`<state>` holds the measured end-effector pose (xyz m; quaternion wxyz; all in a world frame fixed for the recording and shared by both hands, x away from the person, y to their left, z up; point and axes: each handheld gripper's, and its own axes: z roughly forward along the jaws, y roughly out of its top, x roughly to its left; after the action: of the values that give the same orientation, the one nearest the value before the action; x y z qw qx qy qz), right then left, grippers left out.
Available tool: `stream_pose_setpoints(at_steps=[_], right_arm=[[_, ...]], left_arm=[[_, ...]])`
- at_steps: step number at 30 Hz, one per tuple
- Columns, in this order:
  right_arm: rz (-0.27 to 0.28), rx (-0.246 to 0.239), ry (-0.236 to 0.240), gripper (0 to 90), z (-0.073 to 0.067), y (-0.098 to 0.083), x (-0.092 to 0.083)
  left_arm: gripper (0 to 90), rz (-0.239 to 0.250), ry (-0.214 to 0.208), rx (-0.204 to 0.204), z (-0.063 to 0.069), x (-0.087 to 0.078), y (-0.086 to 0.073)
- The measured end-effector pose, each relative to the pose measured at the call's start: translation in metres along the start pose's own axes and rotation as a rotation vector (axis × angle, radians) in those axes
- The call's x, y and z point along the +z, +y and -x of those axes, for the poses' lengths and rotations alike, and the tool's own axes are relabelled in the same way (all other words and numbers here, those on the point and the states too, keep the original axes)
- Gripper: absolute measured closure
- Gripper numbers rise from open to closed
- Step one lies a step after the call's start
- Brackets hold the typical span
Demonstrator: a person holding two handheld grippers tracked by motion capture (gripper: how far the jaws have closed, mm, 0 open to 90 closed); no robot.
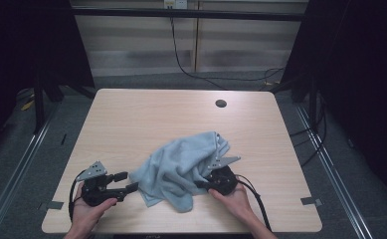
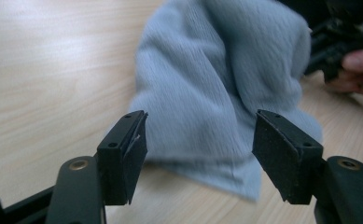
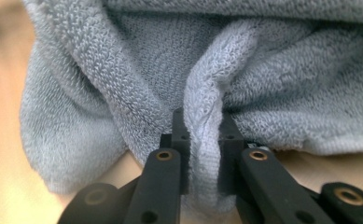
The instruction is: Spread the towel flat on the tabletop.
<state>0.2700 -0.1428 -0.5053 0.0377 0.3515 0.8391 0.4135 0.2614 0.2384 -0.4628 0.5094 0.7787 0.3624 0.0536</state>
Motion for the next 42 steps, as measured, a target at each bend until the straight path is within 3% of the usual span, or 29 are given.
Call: stream_pose_setpoints(at_steps=[2, 3, 5, 6, 7, 8, 9, 11, 12, 13, 15, 16, 18, 19, 20, 22, 24, 26, 28, 29, 32, 34, 35, 36, 37, 38, 40, 42], right_arm=[[0.0, -0.001, 0.007, 77.3, -0.004, -0.004, -0.003], [0.01, 0.003, 0.008, 67.1, -0.008, -0.008, -0.012], [0.024, 0.003, 0.011, 62.8, -0.009, -0.009, -0.017], [0.077, 0.005, -0.006, 57.8, -0.01, -0.008, -0.032], [0.108, 0.009, -0.014, 56.3, -0.009, -0.006, -0.04], [0.135, 0.023, -0.018, 54.6, -0.007, -0.004, -0.046], [0.153, 0.033, -0.033, 53.7, -0.003, -0.001, -0.052], [0.151, 0.037, -0.086, 52.9, 0.008, 0.004, -0.057], [0.139, 0.032, -0.113, 52.0, 0.016, 0.006, -0.056], [0.126, 0.032, -0.143, 50.4, 0.024, 0.008, -0.055], [0.108, 0.059, -0.174, 47.9, 0.041, 0.011, -0.049], [0.108, 0.059, -0.174, 47.9, 0.041, 0.011, -0.049], [0.093, 0.078, -0.195, 43.8, 0.056, 0.015, -0.04], [0.079, 0.084, -0.226, 41.2, 0.066, 0.019, -0.03], [0.059, 0.088, -0.228, 39.5, 0.071, 0.021, -0.024], [0.046, 0.098, -0.226, 40.6, 0.077, 0.023, -0.014], [0.029, 0.082, -0.244, 49.1, 0.077, 0.025, -0.005], [0.035, 0.082, -0.209, 69.0, 0.074, 0.025, -0.003], [0.014, 0.067, -0.193, 81.3, 0.066, 0.027, -0.005], [0.006, 0.047, -0.187, 83.3, 0.062, 0.027, -0.006], [-0.004, 0.015, -0.153, 84.7, 0.048, 0.026, -0.005], [-0.004, 0.007, -0.15, 84.7, 0.044, 0.027, -0.006], [0.008, -0.004, -0.142, 84.9, 0.04, 0.028, -0.006], [0.033, -0.014, -0.132, 85.1, 0.034, 0.032, -0.008], [0.041, -0.023, -0.131, 85.1, 0.032, 0.034, -0.008], [0.042, -0.025, -0.137, 85.2, 0.031, 0.036, -0.008], [0.06, -0.016, -0.13, 85.2, 0.032, 0.04, -0.007], [0.08, 0.001, -0.115, 85.3, 0.035, 0.043, -0.004]], left_arm=[[34.8, 0.005, 0.008, 0.015, 0.002, 0.0, 0.004], [34.7, 0.0, -0.003, 0.029, 0.005, 0.004, 0.013], [33.7, -0.007, -0.01, 0.043, 0.006, 0.008, 0.018], [33.7, -0.019, -0.032, 0.061, 0.007, 0.018, 0.03], [34.4, -0.019, -0.032, 0.061, 0.007, 0.018, 0.03], [36.5, -0.054, -0.065, 0.086, 0.008, 0.031, 0.043], [38.0, -0.053, -0.043, 0.104, 0.01, 0.038, 0.048], [38.5, -0.055, -0.04, 0.116, 0.011, 0.052, 0.06], [39.7, -0.055, -0.04, 0.116, 0.011, 0.052, 0.06], [39.7, -0.048, -0.036, 0.128, 0.011, 0.065, 0.07], [39.5, -0.051, -0.044, 0.131, 0.009, 0.072, 0.073], [39.5, -0.056, -0.043, 0.125, 0.008, 0.08, 0.074], [38.1, -0.093, -0.046, 0.109, 0.003, 0.096, 0.073], [43.5, -0.12, -0.041, 0.101, 0.001, 0.103, 0.07], [54.1, -0.178, -0.007, 0.106, -0.001, 0.114, 0.061], [62.7, -0.225, 0.001, 0.098, -0.005, 0.119, 0.051], [67.0, -0.236, 0.003, 0.105, -0.005, 0.118, 0.048], [68.7, -0.269, -0.005, 0.117, -0.005, 0.106, 0.041], [68.9, -0.278, -0.016, 0.138, -0.001, 0.092, 0.03], [68.9, -0.278, -0.016, 0.138, -0.001, 0.092, 0.03], [68.5, -0.275, -0.059, 0.119, 0.002, 0.066, 0.016], [67.3, -0.276, -0.063, 0.116, 0.002, 0.062, 0.014], [67.3, -0.271, -0.058, 0.12, 0.004, 0.058, 0.014], [61.2, -0.258, -0.06, 0.125, 0.005, 0.054, 0.016], [55.4, -0.185, -0.056, 0.142, 0.009, 0.047, 0.024], [48.6, -0.145, -0.06, 0.164, 0.012, 0.045, 0.03], [44.0, -0.126, -0.066, 0.174, 0.014, 0.045, 0.035], [40.3, -0.092, -0.08, 0.189, 0.023, 0.061, 0.059]])
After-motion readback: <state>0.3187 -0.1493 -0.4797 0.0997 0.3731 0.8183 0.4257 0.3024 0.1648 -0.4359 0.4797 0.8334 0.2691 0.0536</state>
